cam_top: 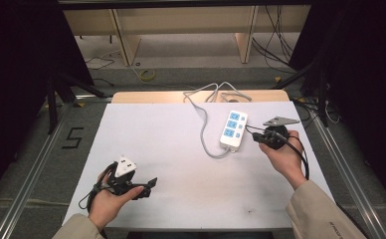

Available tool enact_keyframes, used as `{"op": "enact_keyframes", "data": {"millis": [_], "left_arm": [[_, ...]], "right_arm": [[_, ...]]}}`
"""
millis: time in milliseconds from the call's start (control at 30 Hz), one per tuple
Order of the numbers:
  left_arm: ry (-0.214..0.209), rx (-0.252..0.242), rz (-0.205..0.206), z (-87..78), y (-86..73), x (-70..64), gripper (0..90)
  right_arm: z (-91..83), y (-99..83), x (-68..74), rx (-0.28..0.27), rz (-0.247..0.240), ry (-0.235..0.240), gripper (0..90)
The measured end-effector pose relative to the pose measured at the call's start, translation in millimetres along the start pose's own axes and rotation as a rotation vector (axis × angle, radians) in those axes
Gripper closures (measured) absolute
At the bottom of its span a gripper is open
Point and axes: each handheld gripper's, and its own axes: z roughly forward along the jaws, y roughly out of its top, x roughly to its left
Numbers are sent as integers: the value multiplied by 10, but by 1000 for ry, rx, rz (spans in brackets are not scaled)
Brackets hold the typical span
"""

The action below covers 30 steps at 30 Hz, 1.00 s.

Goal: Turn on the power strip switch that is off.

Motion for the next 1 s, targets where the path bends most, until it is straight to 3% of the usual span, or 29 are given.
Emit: {"op": "enact_keyframes", "data": {"millis": [1000], "left_arm": [[0,-2,-3,6,3,-2,125]], "right_arm": [[242,181,0,38,-4,-5,900]]}}
